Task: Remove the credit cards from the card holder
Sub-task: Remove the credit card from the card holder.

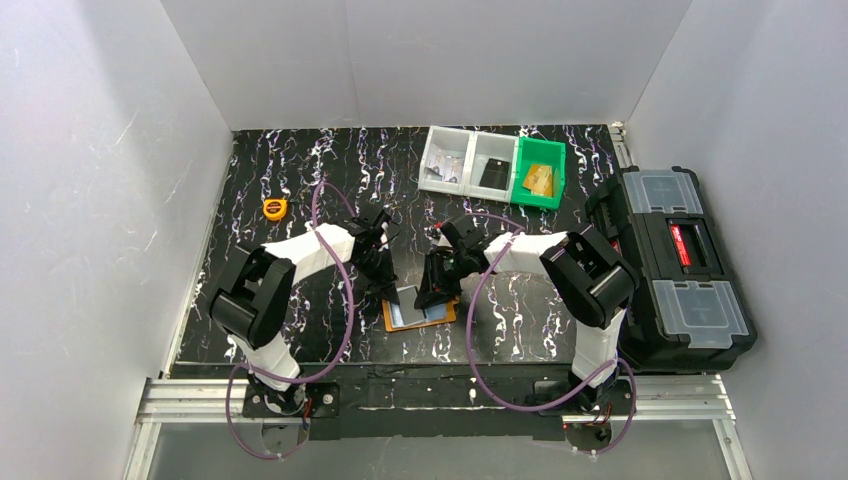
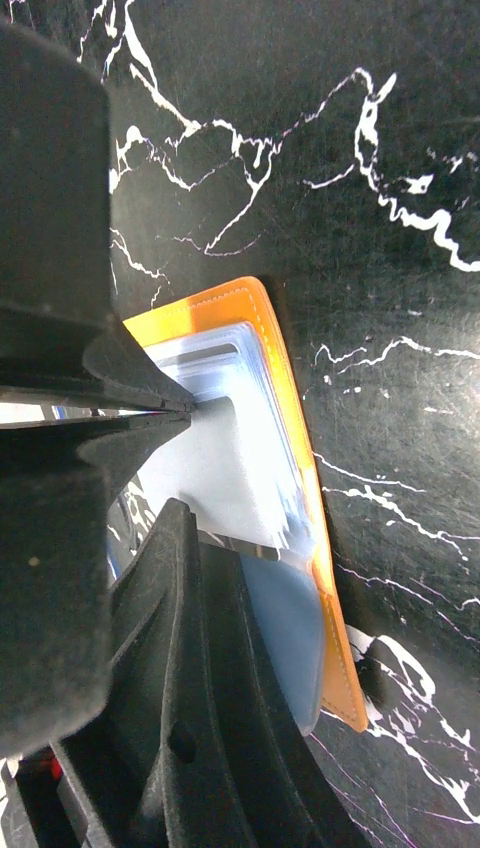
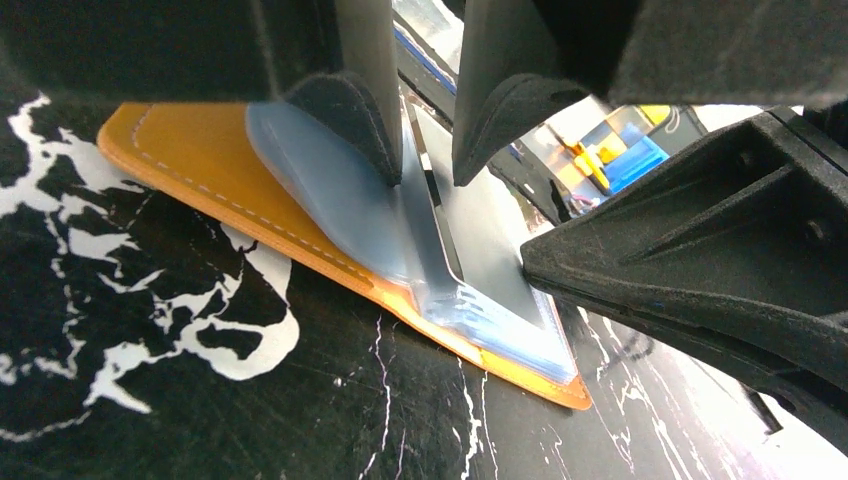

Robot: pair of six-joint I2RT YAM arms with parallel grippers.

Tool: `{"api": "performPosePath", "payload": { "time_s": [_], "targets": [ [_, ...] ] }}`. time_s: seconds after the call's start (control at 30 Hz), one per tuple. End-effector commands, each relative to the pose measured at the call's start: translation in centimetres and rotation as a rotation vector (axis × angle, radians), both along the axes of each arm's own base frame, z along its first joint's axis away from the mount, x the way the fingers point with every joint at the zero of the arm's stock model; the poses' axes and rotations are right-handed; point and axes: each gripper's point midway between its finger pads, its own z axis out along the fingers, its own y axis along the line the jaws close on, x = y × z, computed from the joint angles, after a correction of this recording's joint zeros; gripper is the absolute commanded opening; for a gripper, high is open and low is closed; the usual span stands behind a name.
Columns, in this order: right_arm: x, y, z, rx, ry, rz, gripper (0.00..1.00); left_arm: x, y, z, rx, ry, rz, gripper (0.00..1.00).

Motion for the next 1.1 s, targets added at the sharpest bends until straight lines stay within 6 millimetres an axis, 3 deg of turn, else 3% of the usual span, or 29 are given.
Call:
{"api": "performPosePath", "payload": {
  "time_s": [0.0, 0.53, 0.93, 1.07],
  "targets": [
    [-0.2, 0.2, -0.9, 0.044, 0.03, -0.009, 0.33, -1.4, 0.8, -1.7, 0.078, 0.05, 0.002, 0.04],
    [0.4, -0.7, 0.9, 0.292, 0.093, -0.086, 0.32, -1.8, 1.9, -2.8, 0.156, 0.089, 0.02, 0.0],
    [0.5, 0.0, 0.7, 0.341, 0.138, -0.1, 0.16, -1.8, 1.9, -2.8, 0.153, 0.09, 0.016, 0.0],
    [0.8, -0.9, 0.2, 0.337, 0.136, -0.139, 0.09, -2.4, 2.6, -3.1, 0.18, 0.097, 0.019, 0.0]
  ]
}}
